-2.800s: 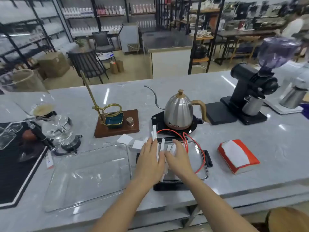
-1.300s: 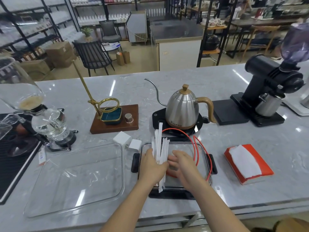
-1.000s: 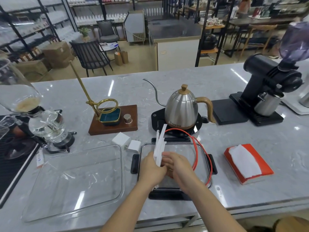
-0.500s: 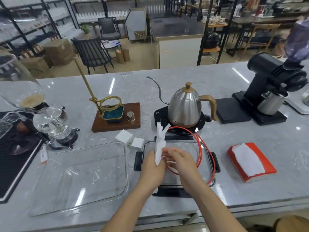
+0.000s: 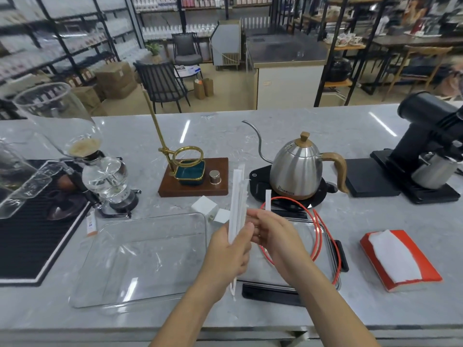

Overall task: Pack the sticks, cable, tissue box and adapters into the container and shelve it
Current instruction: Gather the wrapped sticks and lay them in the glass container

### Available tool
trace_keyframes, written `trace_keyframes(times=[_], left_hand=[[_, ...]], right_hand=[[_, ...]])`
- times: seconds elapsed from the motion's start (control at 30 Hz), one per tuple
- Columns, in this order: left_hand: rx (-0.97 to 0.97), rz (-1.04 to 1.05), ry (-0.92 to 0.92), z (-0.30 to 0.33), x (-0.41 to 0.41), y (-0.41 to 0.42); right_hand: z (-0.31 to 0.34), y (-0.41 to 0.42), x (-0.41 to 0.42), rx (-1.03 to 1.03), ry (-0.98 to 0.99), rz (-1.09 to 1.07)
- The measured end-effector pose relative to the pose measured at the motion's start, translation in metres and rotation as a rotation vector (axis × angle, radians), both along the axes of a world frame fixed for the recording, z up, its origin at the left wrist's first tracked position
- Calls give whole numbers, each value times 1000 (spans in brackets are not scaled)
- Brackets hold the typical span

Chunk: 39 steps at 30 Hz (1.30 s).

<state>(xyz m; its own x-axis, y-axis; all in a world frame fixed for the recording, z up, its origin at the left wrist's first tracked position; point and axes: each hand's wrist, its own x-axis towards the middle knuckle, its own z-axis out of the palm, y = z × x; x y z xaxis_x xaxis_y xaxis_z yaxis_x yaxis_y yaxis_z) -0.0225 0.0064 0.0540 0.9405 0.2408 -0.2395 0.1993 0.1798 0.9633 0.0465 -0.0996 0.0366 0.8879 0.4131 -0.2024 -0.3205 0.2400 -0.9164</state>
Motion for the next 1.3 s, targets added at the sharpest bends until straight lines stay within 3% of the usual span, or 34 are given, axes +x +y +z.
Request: trace_keyframes(times=[0.27, 0.47, 0.67, 1.13, 1.2, 1.3], left_hand=[[53, -158, 22, 12, -9, 12], [51, -152, 56, 6, -10, 12], [10, -151, 86, -2, -10, 7], [-306, -138, 212, -14, -4, -17], [-416, -60, 264, -14, -4, -17], [-773, 165, 306, -19, -4, -15]], right_hand=[[22, 15, 2, -46, -111, 250], [22, 9, 2, -140, -153, 252], [22, 5, 7, 79, -64, 84], [31, -5, 10, 279, 131, -273], [37, -11, 15, 325, 125, -302], [50, -18, 22, 404, 58, -337]])
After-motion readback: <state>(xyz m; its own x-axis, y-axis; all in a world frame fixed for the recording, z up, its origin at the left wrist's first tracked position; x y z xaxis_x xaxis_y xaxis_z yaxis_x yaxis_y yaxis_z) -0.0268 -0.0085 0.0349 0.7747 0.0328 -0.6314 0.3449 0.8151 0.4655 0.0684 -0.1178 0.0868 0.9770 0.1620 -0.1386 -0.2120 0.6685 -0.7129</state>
